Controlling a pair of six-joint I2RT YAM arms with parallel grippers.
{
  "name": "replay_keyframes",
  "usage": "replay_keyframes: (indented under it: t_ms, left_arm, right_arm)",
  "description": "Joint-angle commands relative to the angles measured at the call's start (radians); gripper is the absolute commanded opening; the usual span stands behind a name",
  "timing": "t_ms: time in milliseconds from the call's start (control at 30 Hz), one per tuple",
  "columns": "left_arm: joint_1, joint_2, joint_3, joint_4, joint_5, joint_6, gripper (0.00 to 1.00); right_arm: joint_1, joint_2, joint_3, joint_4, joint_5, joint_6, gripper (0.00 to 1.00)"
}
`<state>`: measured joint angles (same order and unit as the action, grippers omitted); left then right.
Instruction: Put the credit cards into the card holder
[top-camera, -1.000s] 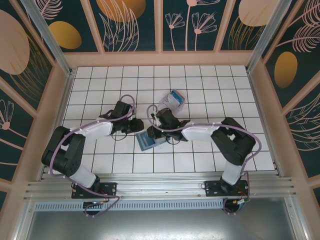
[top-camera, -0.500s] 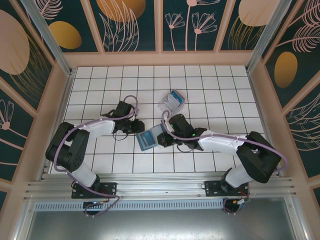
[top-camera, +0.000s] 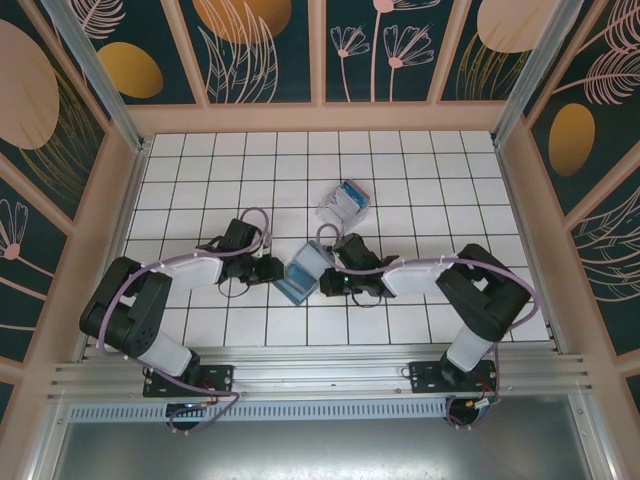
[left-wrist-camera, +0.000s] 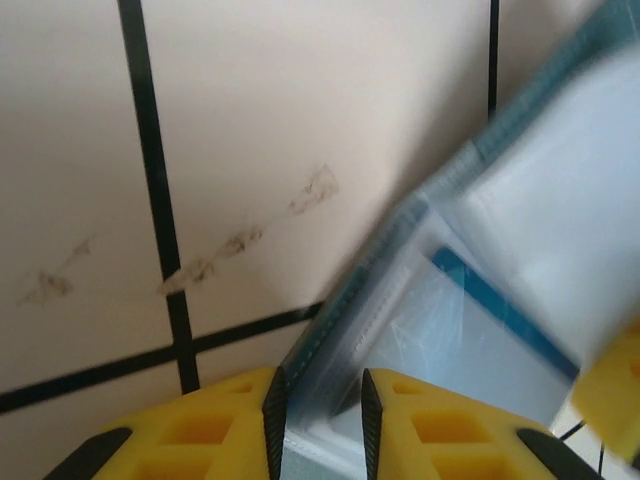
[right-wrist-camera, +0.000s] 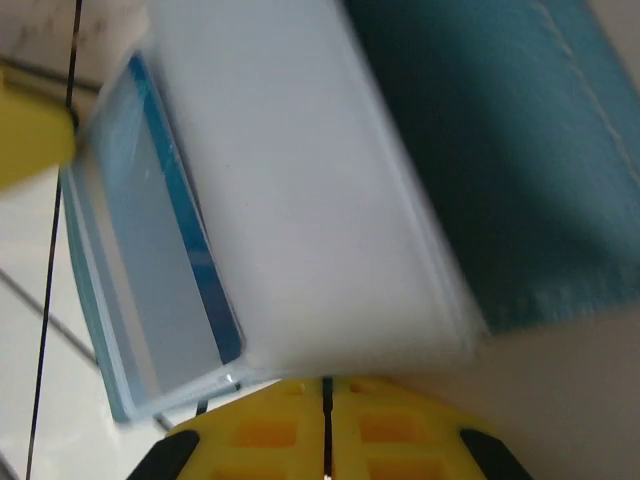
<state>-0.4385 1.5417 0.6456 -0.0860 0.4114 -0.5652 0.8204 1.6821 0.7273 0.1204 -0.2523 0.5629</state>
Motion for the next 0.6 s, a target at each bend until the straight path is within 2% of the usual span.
replay_keyframes:
  t_ms: [0, 133, 267, 367, 567]
  left_arm:
    - [-0.007, -0.021, -0.065, 0.076, 0.095, -0.064, 0.30]
    - [-0.042, -0.018, -0.094, 0.088, 0.088, -0.088, 0.30]
    - [-0.101, -0.004, -0.101, 0.144, 0.095, -0.137, 0.31]
    - [-0.137, 0.007, -0.093, 0.190, 0.089, -0.180, 0.31]
    - [-0.174, 0.015, -0.065, 0.248, 0.087, -0.232, 0.30]
  right_arm:
    - [-0.058, 0.075, 0.106, 0.041, 0.025, -0.034, 0.10]
    - [-0.093, 0.170, 0.221, 0.020, -0.017, -0.123, 0.10]
    - [-0.101, 0.270, 0.334, 0.007, -0.122, -0.194, 0.11]
    - [-0.097, 0.353, 0.437, -0.051, -0.208, -0.244, 0.11]
    - [-0.096, 0.433, 0.560, -0.187, -0.265, -0.375, 0.13]
